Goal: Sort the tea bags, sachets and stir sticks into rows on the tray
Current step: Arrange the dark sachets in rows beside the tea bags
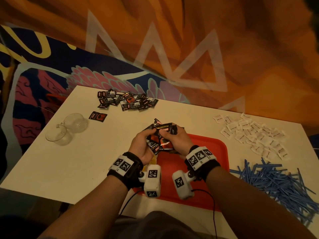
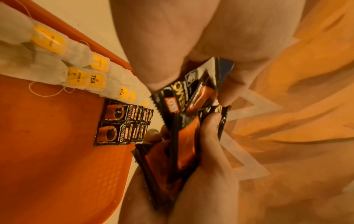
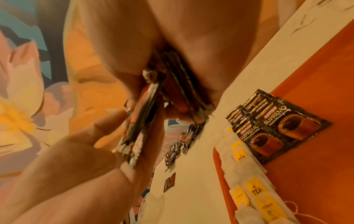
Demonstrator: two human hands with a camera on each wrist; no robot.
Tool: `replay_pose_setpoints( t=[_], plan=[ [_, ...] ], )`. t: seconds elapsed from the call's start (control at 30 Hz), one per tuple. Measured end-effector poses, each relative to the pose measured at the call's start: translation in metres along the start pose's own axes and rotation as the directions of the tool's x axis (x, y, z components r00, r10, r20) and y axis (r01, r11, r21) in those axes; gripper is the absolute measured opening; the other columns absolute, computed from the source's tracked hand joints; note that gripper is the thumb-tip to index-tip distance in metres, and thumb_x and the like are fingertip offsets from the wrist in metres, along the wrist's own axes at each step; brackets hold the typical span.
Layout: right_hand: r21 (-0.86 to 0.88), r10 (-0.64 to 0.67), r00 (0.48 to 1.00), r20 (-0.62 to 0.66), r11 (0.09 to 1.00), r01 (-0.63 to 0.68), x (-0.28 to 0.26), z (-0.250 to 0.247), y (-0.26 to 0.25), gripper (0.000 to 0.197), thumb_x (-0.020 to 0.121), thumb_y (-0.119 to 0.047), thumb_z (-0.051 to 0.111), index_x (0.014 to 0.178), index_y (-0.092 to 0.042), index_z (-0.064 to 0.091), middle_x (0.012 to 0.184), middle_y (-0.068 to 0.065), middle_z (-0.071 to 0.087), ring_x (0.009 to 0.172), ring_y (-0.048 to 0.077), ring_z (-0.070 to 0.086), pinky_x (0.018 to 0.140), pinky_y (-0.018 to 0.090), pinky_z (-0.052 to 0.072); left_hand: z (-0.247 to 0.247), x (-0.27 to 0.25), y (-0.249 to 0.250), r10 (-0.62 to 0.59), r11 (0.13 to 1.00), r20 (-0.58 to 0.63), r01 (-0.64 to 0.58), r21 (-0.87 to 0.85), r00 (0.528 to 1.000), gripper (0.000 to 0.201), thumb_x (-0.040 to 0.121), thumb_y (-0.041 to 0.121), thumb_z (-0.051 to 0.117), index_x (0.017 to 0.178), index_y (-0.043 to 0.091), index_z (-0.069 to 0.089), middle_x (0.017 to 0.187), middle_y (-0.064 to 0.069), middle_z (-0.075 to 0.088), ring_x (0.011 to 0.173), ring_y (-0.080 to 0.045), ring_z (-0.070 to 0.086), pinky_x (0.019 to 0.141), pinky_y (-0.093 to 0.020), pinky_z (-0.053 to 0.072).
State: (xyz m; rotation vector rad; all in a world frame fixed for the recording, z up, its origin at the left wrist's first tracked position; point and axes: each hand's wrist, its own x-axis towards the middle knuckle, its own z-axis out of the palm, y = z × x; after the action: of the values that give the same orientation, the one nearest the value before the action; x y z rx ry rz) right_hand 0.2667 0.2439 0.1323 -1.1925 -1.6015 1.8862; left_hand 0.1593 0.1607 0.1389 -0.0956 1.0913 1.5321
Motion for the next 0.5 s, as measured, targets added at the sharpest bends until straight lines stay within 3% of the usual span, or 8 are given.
replay_pose_setpoints(
  t=[0.1,0.3,0.4,0.5],
  plan=[
    [0.034,-0.088,0.994,-0.065,0.995,0.09,-0.005,0.001,0.0,0.017,0.091,-0.012,0.066,0.108,-0.012,0.065,0.096,0.007,0.072,0.076,0.018,0.068,0.066,0.03,0.057,-0.002,0.001,-0.001,0.03,1.0,-0.01,-0.03,-0.008,0.999,0.034,0.098,0.013,0.055,0.128,-0.002,0.06,0.116,-0.024,0.065,0.092,-0.034,0.068,0.087,-0.046,0.055],
    [0.256,-0.082,0.966,-0.247,0.956,0.146,-0.01,-0.011,-0.003,0.028,0.092,0.007,0.054,0.108,-0.014,0.064,0.09,0.009,0.07,0.077,0.021,0.069,0.06,0.03,0.056,-0.009,0.0,-0.002,0.037,0.999,-0.073,-0.037,0.0,0.997,0.027,0.095,0.004,0.056,0.12,-0.005,0.061,0.108,-0.025,0.068,0.08,-0.031,0.07,0.07,-0.04,0.061],
    [0.316,-0.056,0.962,-0.268,0.938,0.143,-0.011,-0.017,-0.004,0.026,0.092,0.008,0.055,0.101,-0.015,0.064,0.088,0.011,0.068,0.074,0.022,0.067,0.067,0.038,0.055,-0.007,-0.002,-0.003,0.03,1.0,-0.039,-0.03,0.001,0.999,0.021,0.095,0.001,0.054,0.115,-0.003,0.063,0.095,-0.021,0.071,0.071,-0.027,0.071,0.063,-0.036,0.061],
    [0.318,-0.009,0.979,-0.205,0.945,0.075,-0.013,-0.015,-0.003,0.014,0.087,-0.011,0.071,0.1,-0.014,0.065,0.088,0.014,0.067,0.078,0.029,0.064,0.078,0.048,0.055,0.0,-0.008,-0.005,0.032,0.999,0.004,-0.032,0.035,0.999,0.022,0.095,0.001,0.054,0.115,-0.003,0.063,0.086,-0.016,0.073,0.069,-0.025,0.072,0.061,-0.034,0.06]
  ],
)
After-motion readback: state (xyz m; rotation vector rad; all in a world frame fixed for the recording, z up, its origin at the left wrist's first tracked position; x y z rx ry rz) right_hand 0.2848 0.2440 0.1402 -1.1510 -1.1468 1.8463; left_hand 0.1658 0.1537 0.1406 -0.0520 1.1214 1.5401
